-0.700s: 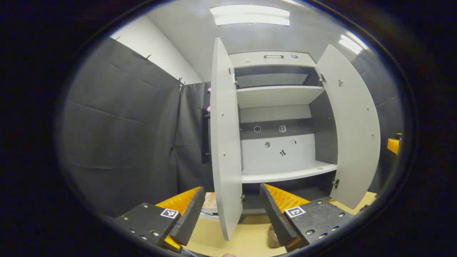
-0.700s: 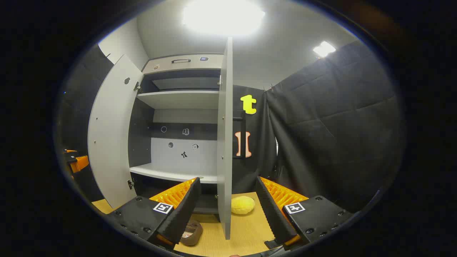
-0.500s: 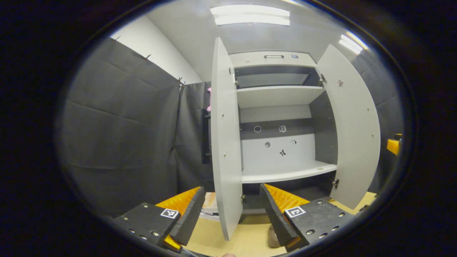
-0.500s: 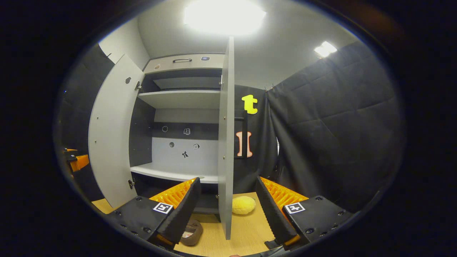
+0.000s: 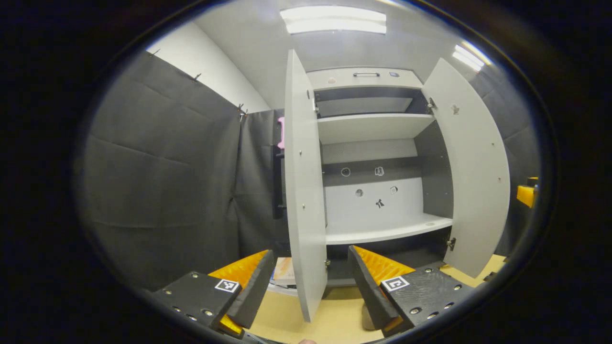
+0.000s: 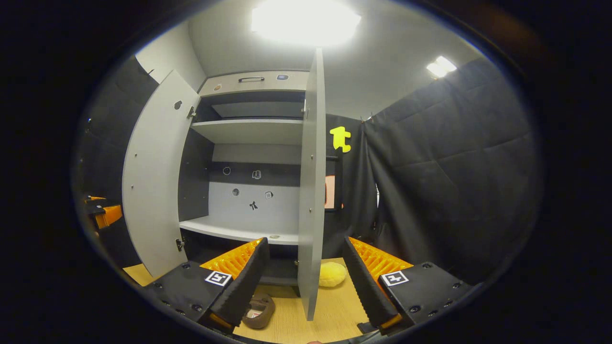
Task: Grab one shoe with the right hand and put it into the shoe cabinet, grab the other shoe with the left hand and put it into the shoe cabinet; then close the right door with the right hand and the left door with the left hand.
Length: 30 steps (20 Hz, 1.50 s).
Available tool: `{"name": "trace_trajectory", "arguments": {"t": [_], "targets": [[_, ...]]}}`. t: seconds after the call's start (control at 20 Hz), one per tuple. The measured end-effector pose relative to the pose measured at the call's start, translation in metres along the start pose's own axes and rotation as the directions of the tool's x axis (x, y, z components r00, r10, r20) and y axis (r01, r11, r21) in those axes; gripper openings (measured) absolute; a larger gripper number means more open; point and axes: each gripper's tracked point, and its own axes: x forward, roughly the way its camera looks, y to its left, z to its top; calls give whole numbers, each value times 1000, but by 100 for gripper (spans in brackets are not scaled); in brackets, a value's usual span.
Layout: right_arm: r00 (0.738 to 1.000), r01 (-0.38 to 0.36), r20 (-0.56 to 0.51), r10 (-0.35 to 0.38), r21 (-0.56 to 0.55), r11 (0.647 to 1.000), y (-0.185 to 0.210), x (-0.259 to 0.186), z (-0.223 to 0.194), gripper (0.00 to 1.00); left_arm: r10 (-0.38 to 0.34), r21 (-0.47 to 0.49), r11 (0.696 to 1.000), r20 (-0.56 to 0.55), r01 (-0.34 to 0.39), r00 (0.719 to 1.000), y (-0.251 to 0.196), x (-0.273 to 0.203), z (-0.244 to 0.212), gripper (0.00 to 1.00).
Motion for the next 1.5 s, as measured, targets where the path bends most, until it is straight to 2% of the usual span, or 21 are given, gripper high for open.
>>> {"name": "trace_trajectory", "arguments": {"t": [0.35,0.4,0.45,0.5,0.55,0.6,0.65,0.7,0.75,0.8,0.85,0.9,0.95,1.0,1.3,1.5], "targets": [[999,-33,8,33,-3,999,2,4,-3,96,3,-1,1000,6,-3,1000,0,0,0,99],[999,-42,13,42,-11,999,3,6,-3,98,1,-3,1000,7,-1,1000,-1,1,1,91],[998,-56,14,56,-20,998,5,7,-4,96,-1,-2,1000,11,1,1000,0,1,1,91],[997,-74,11,75,-26,997,7,10,-8,96,0,2,1000,13,0,1000,0,1,1,84],[995,-98,7,99,-30,995,11,13,-11,96,1,7,1000,16,-1,1000,0,1,1,84],[992,-125,0,125,-31,992,17,17,-16,97,7,12,1000,20,-7,1000,1,1,1,91],[988,-154,-12,154,-31,988,26,19,-20,97,14,15,1000,20,-14,1000,1,2,1,91],[982,-191,-21,190,-31,981,39,22,-23,97,22,16,1000,17,-22,1000,1,1,-1,91],[973,-229,-26,229,-34,973,50,22,-28,98,31,16,999,15,-32,999,3,1,0,99],[965,-263,-27,262,-41,964,60,23,-33,98,39,13,999,12,-39,999,3,0,0,99],[956,-291,-37,289,-47,956,68,24,-40,98,46,9,999,9,-46,999,4,0,-1,91],[946,-321,-58,318,-42,946,78,25,-49,98,52,5,999,6,-52,999,4,0,-1,91],[935,-349,-82,346,-29,937,88,25,-59,98,57,5,998,2,-57,998,4,0,-1,99],[923,-372,-114,367,-18,928,96,29,-70,98,62,10,998,4,-62,998,6,0,0,99],[855,-433,-294,427,47,900,138,48,-143,98,80,38,996,4,-80,997,8,0,-1,99],[816,-433,-404,413,45,900,156,67,-188,98,87,61,994,-1,-86,996,6,0,-5,99]]}}
